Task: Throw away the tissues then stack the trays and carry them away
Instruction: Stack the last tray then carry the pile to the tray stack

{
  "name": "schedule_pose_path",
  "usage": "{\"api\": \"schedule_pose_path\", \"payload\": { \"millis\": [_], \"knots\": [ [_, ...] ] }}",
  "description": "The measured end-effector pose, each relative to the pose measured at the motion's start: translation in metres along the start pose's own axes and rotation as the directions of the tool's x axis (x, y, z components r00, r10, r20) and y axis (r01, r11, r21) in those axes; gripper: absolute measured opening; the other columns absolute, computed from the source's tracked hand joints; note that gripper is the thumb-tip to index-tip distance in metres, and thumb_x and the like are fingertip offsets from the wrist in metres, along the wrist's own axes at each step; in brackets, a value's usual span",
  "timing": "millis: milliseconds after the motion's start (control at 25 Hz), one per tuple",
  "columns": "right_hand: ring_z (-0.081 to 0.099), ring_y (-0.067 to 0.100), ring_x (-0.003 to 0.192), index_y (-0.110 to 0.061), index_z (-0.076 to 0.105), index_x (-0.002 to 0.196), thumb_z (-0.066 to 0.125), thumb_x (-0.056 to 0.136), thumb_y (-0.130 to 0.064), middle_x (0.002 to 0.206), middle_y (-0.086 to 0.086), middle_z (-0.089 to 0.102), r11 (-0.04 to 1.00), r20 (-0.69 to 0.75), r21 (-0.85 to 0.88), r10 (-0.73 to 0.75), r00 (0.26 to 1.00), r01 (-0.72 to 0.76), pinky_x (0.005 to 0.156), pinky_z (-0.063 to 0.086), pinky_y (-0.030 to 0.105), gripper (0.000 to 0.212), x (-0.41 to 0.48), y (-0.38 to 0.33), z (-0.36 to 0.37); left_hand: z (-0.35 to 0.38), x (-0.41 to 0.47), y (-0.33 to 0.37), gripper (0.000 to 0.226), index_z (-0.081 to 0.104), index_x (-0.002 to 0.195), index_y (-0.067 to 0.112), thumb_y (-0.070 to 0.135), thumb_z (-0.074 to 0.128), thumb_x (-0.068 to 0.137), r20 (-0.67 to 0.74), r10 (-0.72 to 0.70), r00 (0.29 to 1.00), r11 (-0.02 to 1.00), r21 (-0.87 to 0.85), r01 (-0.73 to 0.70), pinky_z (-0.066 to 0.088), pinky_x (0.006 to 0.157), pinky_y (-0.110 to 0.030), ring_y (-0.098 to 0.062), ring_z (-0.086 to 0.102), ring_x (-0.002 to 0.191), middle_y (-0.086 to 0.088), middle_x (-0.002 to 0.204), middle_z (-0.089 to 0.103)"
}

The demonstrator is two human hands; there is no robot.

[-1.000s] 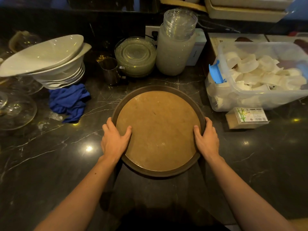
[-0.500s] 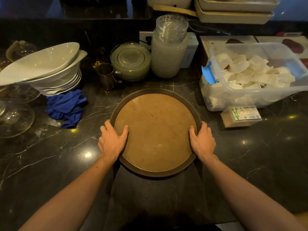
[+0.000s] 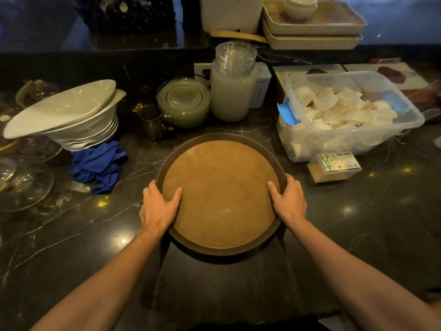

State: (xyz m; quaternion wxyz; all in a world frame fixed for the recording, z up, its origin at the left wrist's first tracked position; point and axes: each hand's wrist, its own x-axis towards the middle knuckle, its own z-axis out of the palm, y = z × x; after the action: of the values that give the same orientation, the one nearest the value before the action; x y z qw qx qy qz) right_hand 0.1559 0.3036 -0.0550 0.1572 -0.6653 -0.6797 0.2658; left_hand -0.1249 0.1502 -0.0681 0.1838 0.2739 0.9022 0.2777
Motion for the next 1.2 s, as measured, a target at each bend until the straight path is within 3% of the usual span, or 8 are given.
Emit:
{"api": "schedule_pose_path", "payload": {
  "millis": [200, 400, 600, 760, 880, 1040, 1200],
  "knots": [
    [0.051, 0.028, 0.119, -0.02, 0.042, 0.14, 0.056, 0.087, -0.056, 0.131, 0.007, 0.052, 0.994, -0.099, 0.099, -0.032, 0.995, 0.042, 0.097, 0.044, 0.049, 0.066, -0.017, -0.029, -0.029, -0.039, -0.001, 0.013, 0.095, 0.03, 0.145, 0.014, 0.071, 0.057, 0.074, -0.091, 0.079, 0.993, 0.995, -0.058, -0.085, 0.042, 0.096, -0.05, -0.035, 0.049, 0.122, -0.014, 0.137, 0.046],
    [0.057, 0.024, 0.109, -0.024, 0.053, 0.127, 0.062, 0.082, -0.053, 0.119, 0.003, 0.06, 0.976, -0.199, 0.189, -0.073, 0.977, 0.112, 0.086, 0.046, 0.038, 0.055, -0.04, -0.058, -0.057, -0.081, -0.016, 0.019, 0.091, 0.036, 0.142, 0.015, 0.067, 0.062, 0.073, -0.158, 0.111, 0.981, 0.983, -0.127, -0.132, 0.044, 0.095, -0.05, -0.035, 0.049, 0.12, -0.014, 0.131, 0.05],
    [0.06, 0.018, 0.106, -0.028, 0.058, 0.122, 0.065, 0.079, -0.048, 0.113, -0.005, 0.064, 0.948, -0.194, 0.249, -0.153, 0.969, 0.2, 0.089, 0.05, 0.046, 0.048, -0.061, -0.081, -0.073, -0.12, -0.049, 0.01, 0.078, 0.045, 0.135, 0.016, 0.06, 0.067, 0.074, -0.217, 0.097, 0.971, 0.974, -0.182, -0.138, 0.046, 0.094, -0.049, -0.033, 0.052, 0.116, -0.013, 0.126, 0.055],
    [0.058, 0.014, 0.103, -0.026, 0.057, 0.126, 0.071, 0.08, -0.041, 0.107, -0.012, 0.059, 0.909, -0.147, 0.305, -0.252, 0.957, 0.286, 0.09, 0.05, 0.044, 0.051, -0.074, -0.097, -0.076, -0.152, -0.087, -0.001, 0.067, 0.051, 0.124, 0.017, 0.057, 0.069, 0.073, -0.316, 0.042, 0.948, 0.979, -0.178, -0.103, 0.047, 0.091, -0.047, -0.033, 0.056, 0.11, -0.013, 0.121, 0.058],
    [0.058, 0.012, 0.103, -0.026, 0.057, 0.126, 0.071, 0.082, -0.038, 0.11, -0.011, 0.061, 0.854, -0.07, 0.362, -0.374, 0.925, 0.373, 0.089, 0.051, 0.044, 0.048, -0.082, -0.105, -0.075, -0.168, -0.127, -0.01, 0.074, 0.05, 0.13, 0.015, 0.058, 0.069, 0.073, -0.408, -0.05, 0.912, 0.985, -0.172, -0.023, 0.047, 0.093, -0.051, -0.033, 0.055, 0.114, -0.013, 0.125, 0.058],
    [0.056, 0.01, 0.106, -0.027, 0.055, 0.128, 0.07, 0.083, -0.039, 0.112, -0.013, 0.059, 0.772, 0.033, 0.43, -0.532, 0.846, 0.469, 0.087, 0.049, 0.038, 0.048, -0.098, -0.114, -0.078, -0.182, -0.194, -0.02, 0.078, 0.046, 0.135, 0.018, 0.058, 0.07, 0.073, -0.547, -0.179, 0.818, 0.977, -0.197, 0.082, 0.045, 0.097, -0.046, -0.032, 0.053, 0.119, -0.011, 0.132, 0.055],
    [0.058, 0.012, 0.107, -0.027, 0.054, 0.128, 0.071, 0.084, -0.035, 0.116, -0.009, 0.06, 0.696, 0.122, 0.489, -0.652, 0.749, 0.526, 0.089, 0.052, 0.042, 0.048, -0.126, -0.125, -0.075, -0.193, -0.267, -0.035, 0.089, 0.041, 0.142, 0.018, 0.063, 0.069, 0.07, -0.605, -0.317, 0.73, 0.945, -0.266, 0.19, 0.044, 0.101, -0.052, -0.031, 0.05, 0.126, -0.01, 0.139, 0.052]
  ]
}}
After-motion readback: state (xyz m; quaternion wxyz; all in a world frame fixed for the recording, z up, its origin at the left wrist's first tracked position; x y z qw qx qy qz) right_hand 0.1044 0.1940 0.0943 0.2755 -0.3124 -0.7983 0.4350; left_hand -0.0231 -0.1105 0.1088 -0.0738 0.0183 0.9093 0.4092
